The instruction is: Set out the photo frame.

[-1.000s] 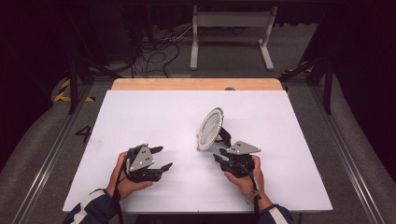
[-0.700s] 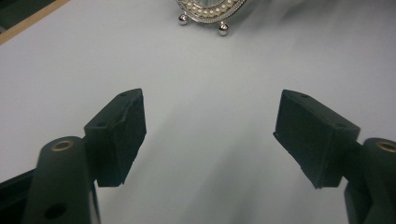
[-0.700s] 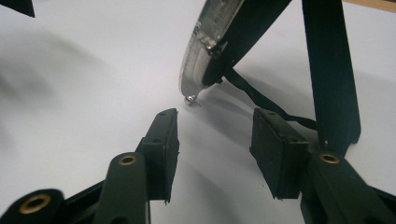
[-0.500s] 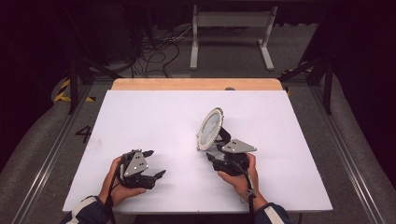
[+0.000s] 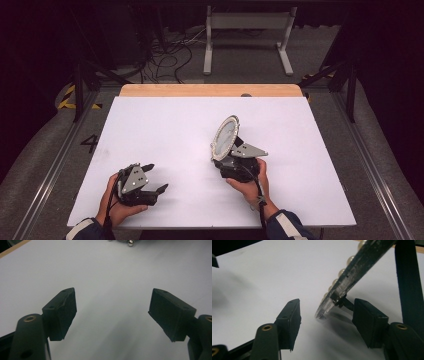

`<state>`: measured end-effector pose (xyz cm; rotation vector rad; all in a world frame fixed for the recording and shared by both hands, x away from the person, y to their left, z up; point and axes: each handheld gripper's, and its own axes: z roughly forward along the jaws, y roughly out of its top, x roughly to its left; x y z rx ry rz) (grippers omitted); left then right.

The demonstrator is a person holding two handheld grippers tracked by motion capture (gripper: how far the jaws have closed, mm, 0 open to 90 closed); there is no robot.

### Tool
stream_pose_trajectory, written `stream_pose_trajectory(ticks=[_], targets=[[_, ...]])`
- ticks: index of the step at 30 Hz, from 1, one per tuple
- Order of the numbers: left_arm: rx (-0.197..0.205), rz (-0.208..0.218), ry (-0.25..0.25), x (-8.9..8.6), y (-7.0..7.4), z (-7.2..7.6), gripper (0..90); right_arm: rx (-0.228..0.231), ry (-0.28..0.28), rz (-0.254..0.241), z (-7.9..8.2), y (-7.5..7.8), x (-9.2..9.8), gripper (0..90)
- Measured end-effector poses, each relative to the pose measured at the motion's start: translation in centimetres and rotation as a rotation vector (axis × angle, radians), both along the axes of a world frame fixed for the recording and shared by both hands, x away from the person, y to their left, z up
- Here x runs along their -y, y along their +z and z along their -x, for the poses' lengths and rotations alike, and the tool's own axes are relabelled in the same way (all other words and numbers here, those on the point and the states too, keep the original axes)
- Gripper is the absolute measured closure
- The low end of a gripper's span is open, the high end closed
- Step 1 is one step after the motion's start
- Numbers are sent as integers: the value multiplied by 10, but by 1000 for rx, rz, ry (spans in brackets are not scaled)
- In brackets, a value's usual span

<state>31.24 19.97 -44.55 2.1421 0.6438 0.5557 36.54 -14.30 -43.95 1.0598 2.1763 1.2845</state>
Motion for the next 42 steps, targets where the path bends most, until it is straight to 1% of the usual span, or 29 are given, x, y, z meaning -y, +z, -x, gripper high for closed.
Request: stream_pose_trajectory(ticks=[1, 5, 7, 9, 10, 11, 13, 15, 20, 23, 25, 27, 28, 30, 33, 38, 42], targets=[[-4, 7, 2, -1, 0, 1, 226, 1, -4, 1, -1, 0, -1, 391], [-11, 6, 11, -3, -1, 1, 223, 3, -27, -17, -5, -1, -1, 386], [-14, 8, 6, -3, -2, 1, 222, 18, -38, -39, -6, 0, 1, 408], [-13, 5, 2, -2, -2, 1, 222, 45, -56, -74, -4, 3, 5, 450], [-16, 7, -2, -1, -2, 0, 222, 54, -64, -78, -4, 4, 7, 455], [-20, 5, -2, -1, -2, 0, 222, 54, -61, -86, -4, 5, 8, 459], [-21, 2, -4, 0, -3, 0, 222, 38, -55, -85, -4, 4, 9, 463], [-20, -1, -7, 0, -3, 0, 221, 38, -57, -87, -4, 3, 8, 470], [-34, -6, -12, 2, -5, -2, 218, 28, -57, -121, -9, 0, 4, 470], [-37, -9, -14, 3, -6, -2, 215, 10, -71, -131, -13, -2, 2, 472], [-37, -13, -17, 3, -7, -2, 212, -5, -77, -152, -16, -4, 2, 488], [-36, -13, -18, 3, -6, -2, 211, -3, -65, -154, -15, -3, 1, 540], [-38, -12, -16, 3, -6, -2, 210, -1, -58, -139, -14, -2, 1, 545], [-36, -15, -14, 3, -6, -2, 208, -5, -43, -130, -14, -2, 3, 548], [-36, -14, -14, 3, -6, -2, 208, -12, -34, -134, -14, -1, 6, 553], [-37, -19, -16, 3, -6, -2, 206, -35, 0, -139, -14, 0, 14, 588], [-37, -18, -16, 3, -6, -2, 205, -41, 12, -132, -13, 1, 18, 610]])
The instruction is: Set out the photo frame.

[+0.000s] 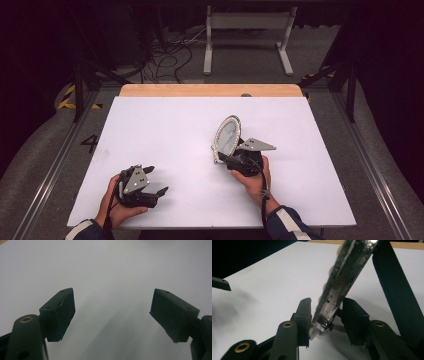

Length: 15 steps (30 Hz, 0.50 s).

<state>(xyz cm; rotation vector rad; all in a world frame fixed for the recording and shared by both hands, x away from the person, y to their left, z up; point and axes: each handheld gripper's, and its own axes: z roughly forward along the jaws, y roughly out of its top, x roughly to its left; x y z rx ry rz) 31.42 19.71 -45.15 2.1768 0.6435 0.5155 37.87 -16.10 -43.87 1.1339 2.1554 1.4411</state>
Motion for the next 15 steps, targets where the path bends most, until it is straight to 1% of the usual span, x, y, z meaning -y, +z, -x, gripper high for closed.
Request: stream_pose_trajectory(ticks=[3, 5, 8, 13, 15], targets=[[1, -1, -1, 0, 0, 0, 204, -3, 4, 4, 1, 1, 2, 621], [1, 1, -2, 0, 0, 1, 202, -9, 7, 9, 1, 1, 4, 665], [4, 2, -2, 0, 1, 1, 201, -9, 10, 11, 2, 1, 6, 672], [-1, -2, -4, 0, 0, 1, 200, -4, 2, 12, 2, 1, 5, 665], [-1, -3, -5, 1, 0, 0, 201, 7, -20, 21, 2, 1, 3, 613]])
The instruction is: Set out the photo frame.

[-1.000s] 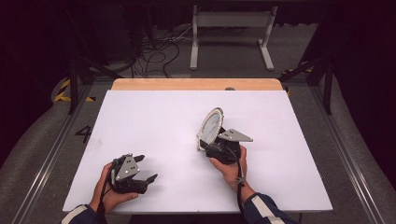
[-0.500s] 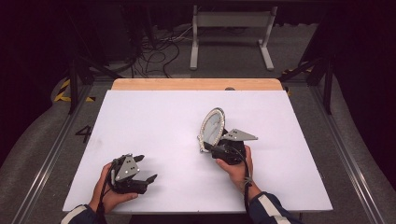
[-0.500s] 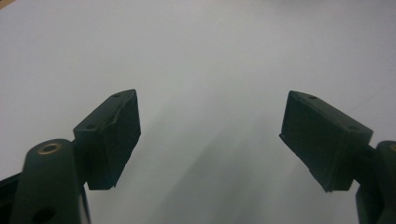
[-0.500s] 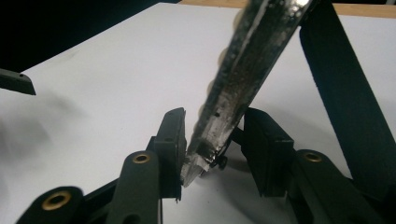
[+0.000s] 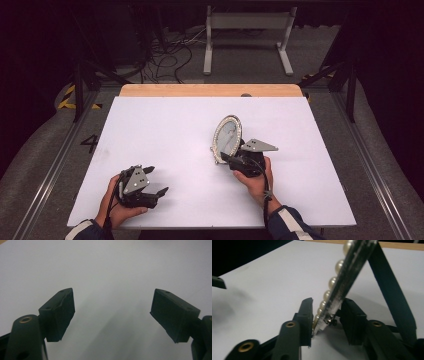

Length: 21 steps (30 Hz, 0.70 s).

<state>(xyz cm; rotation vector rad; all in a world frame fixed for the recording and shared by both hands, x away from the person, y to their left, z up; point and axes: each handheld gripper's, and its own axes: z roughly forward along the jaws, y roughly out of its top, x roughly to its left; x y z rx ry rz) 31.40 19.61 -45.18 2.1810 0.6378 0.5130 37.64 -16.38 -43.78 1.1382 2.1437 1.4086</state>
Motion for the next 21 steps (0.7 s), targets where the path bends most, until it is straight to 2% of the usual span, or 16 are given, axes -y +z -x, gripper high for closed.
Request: stream_pose_trajectory(ticks=[4, 8, 11, 14, 21], targets=[[-12, -3, -10, 2, -2, -1, 198, -8, -29, 2, -3, -6, -7, 578], [-15, -7, -13, 3, -3, -1, 198, -19, -21, -6, -6, -11, -13, 611], [-16, -7, -12, 3, -3, -1, 194, -14, -44, -25, -7, -13, -13, 652], [-17, -12, -11, 3, -3, -1, 194, -18, -44, -36, -7, -13, -13, 664], [-22, -19, -11, 3, -3, -1, 195, -36, -19, -17, -7, -11, -9, 676]])
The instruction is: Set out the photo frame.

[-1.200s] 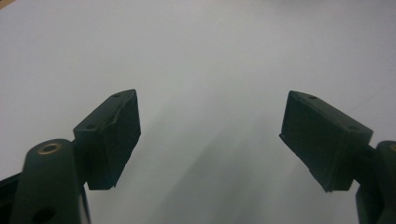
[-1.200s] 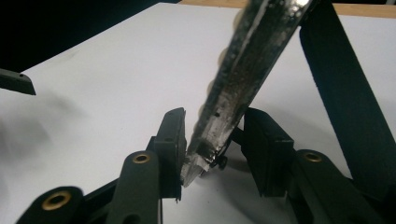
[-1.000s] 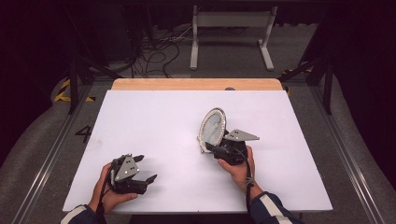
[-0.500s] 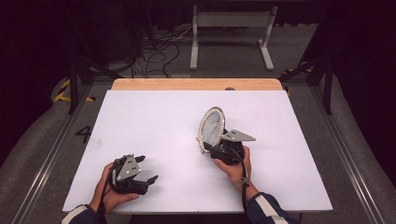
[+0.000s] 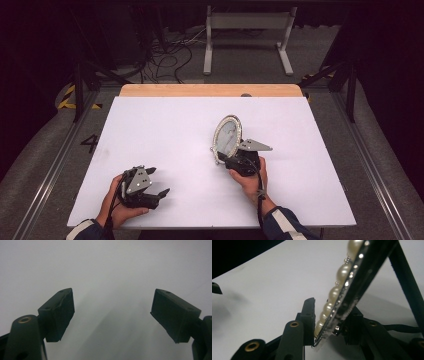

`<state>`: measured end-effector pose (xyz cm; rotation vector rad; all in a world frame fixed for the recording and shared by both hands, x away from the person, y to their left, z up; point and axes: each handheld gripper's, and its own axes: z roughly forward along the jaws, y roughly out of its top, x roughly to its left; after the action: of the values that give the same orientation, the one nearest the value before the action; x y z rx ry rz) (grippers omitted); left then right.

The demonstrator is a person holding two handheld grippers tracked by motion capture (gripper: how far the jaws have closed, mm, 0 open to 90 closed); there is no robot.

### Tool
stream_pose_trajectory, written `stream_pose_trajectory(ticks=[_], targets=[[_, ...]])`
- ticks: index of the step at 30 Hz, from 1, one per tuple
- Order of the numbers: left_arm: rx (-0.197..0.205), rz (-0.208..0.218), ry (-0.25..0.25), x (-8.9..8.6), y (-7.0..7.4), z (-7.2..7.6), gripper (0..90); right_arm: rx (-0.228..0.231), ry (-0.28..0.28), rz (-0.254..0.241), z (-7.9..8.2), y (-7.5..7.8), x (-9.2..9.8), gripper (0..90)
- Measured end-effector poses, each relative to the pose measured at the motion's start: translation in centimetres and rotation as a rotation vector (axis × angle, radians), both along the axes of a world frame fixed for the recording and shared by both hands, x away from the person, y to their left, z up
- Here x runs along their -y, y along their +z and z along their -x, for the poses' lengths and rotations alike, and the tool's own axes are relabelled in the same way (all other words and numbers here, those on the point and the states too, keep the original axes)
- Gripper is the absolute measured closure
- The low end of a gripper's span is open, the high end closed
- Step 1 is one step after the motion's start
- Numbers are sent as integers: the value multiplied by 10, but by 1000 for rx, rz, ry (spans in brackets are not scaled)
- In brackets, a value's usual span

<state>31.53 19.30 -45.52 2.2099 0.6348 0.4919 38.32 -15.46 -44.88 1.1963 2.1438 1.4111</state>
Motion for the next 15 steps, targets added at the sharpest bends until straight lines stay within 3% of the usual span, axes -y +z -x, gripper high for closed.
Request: stream_pose_trajectory(ticks=[10, 15], targets=[[1, -6, -7, 0, 0, 0, 191, -59, 77, -2, 1, 4, 10, 750], [2, -4, -8, -1, 1, 0, 190, -63, 102, 2, 2, 5, 12, 761]])
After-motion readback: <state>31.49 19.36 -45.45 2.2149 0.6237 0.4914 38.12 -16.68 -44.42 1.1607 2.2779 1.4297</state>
